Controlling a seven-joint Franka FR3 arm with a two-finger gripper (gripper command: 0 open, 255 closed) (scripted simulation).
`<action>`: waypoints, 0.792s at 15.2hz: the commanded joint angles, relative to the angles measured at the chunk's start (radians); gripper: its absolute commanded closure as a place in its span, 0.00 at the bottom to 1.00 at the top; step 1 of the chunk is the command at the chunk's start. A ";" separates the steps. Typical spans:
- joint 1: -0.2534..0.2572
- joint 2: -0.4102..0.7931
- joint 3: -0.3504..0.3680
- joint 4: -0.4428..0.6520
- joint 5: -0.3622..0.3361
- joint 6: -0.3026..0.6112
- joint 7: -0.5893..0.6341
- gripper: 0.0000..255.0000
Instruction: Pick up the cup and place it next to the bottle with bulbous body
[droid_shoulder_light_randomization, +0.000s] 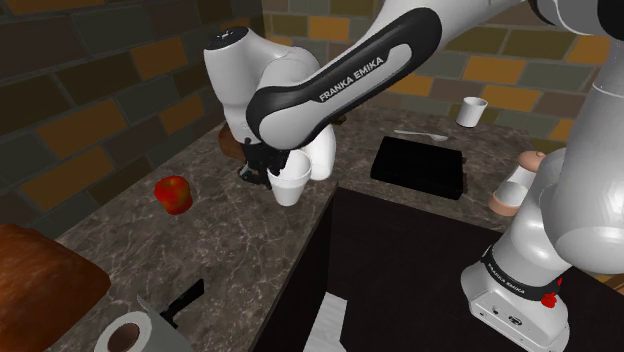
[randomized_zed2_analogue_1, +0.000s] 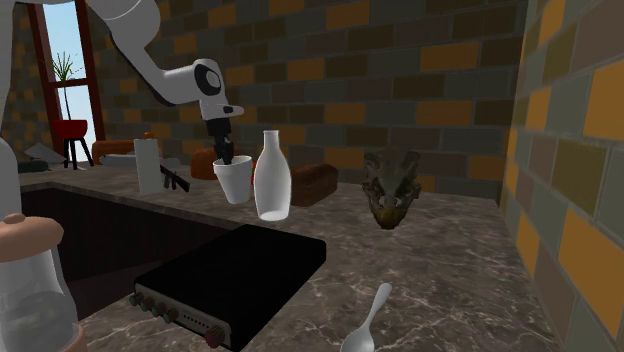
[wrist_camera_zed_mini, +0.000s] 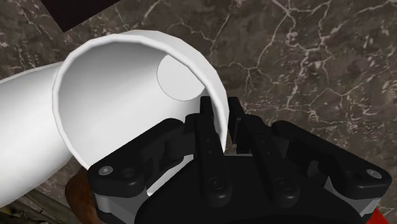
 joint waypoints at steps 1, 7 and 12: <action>0.001 0.011 -0.001 -0.013 -0.008 0.024 0.009 1.00; 0.001 0.014 -0.002 -0.016 -0.009 0.028 0.010 1.00; 0.001 0.013 -0.002 -0.016 -0.009 0.029 0.010 0.00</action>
